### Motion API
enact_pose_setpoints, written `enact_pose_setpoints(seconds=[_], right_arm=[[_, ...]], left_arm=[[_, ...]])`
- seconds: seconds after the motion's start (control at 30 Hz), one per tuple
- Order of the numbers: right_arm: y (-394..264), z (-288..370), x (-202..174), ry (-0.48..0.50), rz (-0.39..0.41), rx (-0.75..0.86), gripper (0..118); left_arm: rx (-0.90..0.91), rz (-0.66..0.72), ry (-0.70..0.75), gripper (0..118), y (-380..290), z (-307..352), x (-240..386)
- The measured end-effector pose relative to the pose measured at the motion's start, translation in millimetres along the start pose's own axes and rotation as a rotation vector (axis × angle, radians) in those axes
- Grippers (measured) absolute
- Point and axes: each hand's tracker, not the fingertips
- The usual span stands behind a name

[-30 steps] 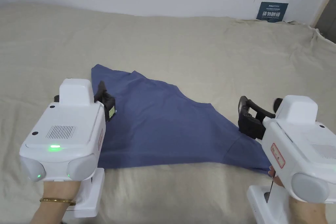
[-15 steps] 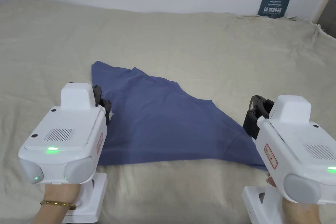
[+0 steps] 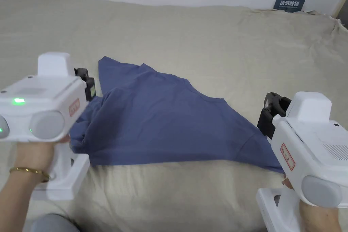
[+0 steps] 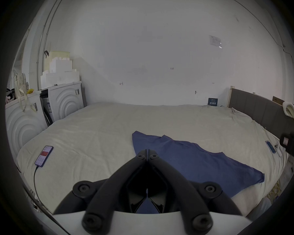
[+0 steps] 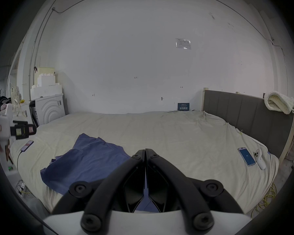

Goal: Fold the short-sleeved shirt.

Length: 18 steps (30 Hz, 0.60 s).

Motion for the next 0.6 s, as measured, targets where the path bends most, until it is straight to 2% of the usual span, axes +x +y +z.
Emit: enact_pose_setpoints(seconds=[0.17, 0.3, 0.33, 0.37, 0.43, 0.5, 0.53, 0.6], right_arm=[[0.8, -3.0, -2.2, 0.001, 0.001, -0.002, 0], [0.5, -6.5, -4.0, -0.001, 0.001, -0.008, 0], [0.3, -7.1, -4.3, -0.001, 0.001, -0.011, 0], [0.0, -7.5, -4.5, -0.001, 0.001, -0.013, 0], [-1.5, -8.9, -5.4, -0.003, 0.005, -0.018, 0], [-2.6, -11.0, -6.0, -0.006, 0.014, -0.027, 0], [-3.0, -11.9, -6.3, -0.009, 0.017, -0.031, 0], [-3.6, -13.9, -6.3, -0.012, 0.017, -0.039, 0]], left_arm=[[-0.144, -0.015, 0.041, 0, 25.2, -29.3, -22.2], [-0.302, 0.070, 0.034, 0, 31.8, -58.0, -40.8], [-0.327, 0.091, 0.024, 6, 30.8, -65.1, -44.9], [-0.350, 0.109, 0.026, 16, 29.1, -71.9, -48.8], [-0.421, 0.120, 0.043, 66, 25.8, -85.6, -54.0], [-0.488, 0.097, 0.058, 110, 17.7, -100.1, -55.3], [-0.502, 0.088, 0.058, 115, 13.8, -104.9, -57.3], [-0.555, 0.080, 0.070, 115, 6.0, -118.7, -59.7]])
